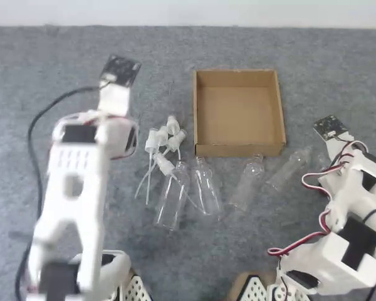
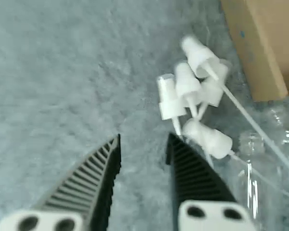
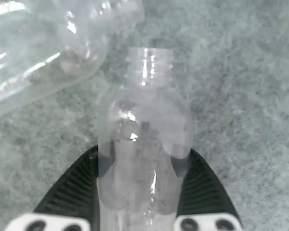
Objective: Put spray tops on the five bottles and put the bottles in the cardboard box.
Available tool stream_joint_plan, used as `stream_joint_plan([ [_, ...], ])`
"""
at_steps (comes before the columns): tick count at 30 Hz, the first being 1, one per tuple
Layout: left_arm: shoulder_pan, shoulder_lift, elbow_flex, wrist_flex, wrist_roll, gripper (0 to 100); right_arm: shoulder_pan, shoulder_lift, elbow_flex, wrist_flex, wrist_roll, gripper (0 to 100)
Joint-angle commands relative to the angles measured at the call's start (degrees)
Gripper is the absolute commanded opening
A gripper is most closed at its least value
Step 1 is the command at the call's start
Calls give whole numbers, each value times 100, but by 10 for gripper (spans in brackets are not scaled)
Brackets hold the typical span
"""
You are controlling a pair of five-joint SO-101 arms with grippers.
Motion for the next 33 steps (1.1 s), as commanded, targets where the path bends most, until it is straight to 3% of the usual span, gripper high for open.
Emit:
stream_joint_plan([
  [1, 9, 1064, -664, -360, 123, 187, 295, -154, 343, 48, 123, 28],
  [14, 149, 2453, -760, -1415, 343, 179, 523, -1587, 1055, 57, -18, 28],
  [17, 325, 2664, -769, -1495, 343, 179, 708, -1684, 1055, 4, -387, 30],
  [30, 202, 3455, -1112, -1644, 334, 176, 787, -1727, 1055, 48, -404, 31],
  [33, 105, 3631, -1411, -1512, 334, 133, 796, -1727, 1055, 48, -404, 32],
])
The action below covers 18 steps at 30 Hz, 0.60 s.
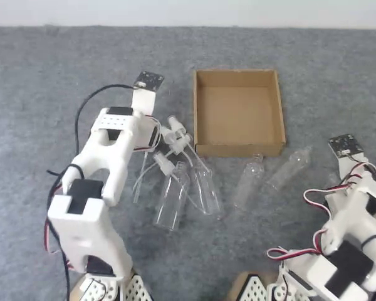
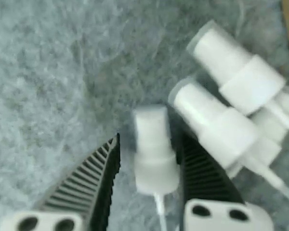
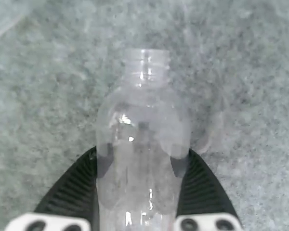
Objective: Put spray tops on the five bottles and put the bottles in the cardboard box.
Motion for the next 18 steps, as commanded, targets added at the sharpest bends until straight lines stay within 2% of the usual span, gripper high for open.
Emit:
stream_joint_plan([
  [1, -123, 0, -479, 62, 35, 106, 66, -356, -18, -13, -79, 32],
  [6, -211, -237, -514, 149, 35, 19, 66, -365, -18, -48, -79, 35],
  [12, -211, -774, -488, 774, -35, 12, 66, -365, 0, 4, -97, 141],
  [18, -193, -2268, 356, 1222, -62, 11, 110, -365, -9, 4, -202, 156],
])
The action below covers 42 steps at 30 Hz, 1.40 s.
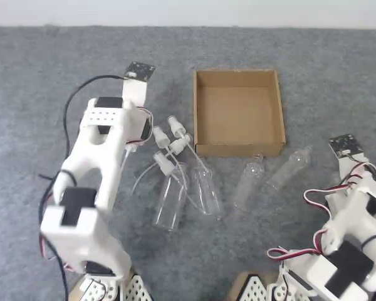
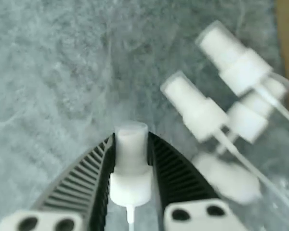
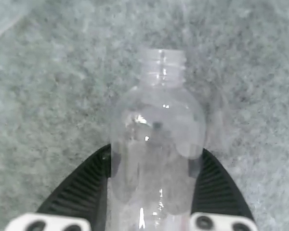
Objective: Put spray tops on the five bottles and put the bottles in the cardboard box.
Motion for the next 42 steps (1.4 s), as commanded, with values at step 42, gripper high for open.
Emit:
stream_joint_plan([
  [42, -246, -5389, 3820, -343, -70, 13, -760, 910, -2154, 1552, -510, 205],
])
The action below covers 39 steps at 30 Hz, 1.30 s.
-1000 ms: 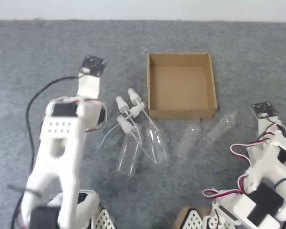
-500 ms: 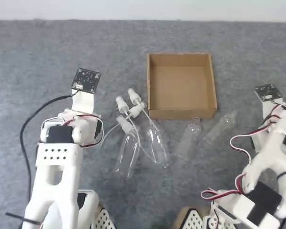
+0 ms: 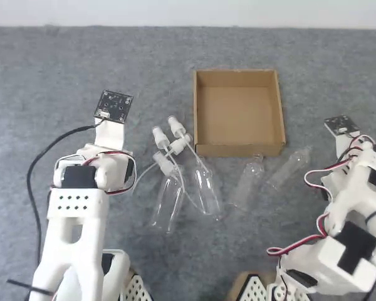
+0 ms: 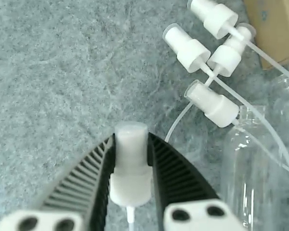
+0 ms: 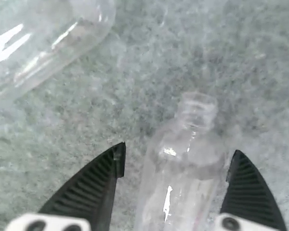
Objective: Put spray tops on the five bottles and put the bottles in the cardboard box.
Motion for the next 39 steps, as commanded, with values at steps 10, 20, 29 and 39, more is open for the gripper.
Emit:
stream_joint_plan([
  [10, 9, -237, 31, -290, -26, 13, -40, -4, -316, -312, 70, 219],
  [20, -9, -220, 31, -290, -26, 13, -40, -4, -44, -330, 325, 231],
  [29, -9, -220, 31, -290, -26, 13, -13, 347, -44, -338, 360, 231],
  [39, -9, -264, 31, -290, -18, 13, 75, 444, -220, -356, 352, 128],
])
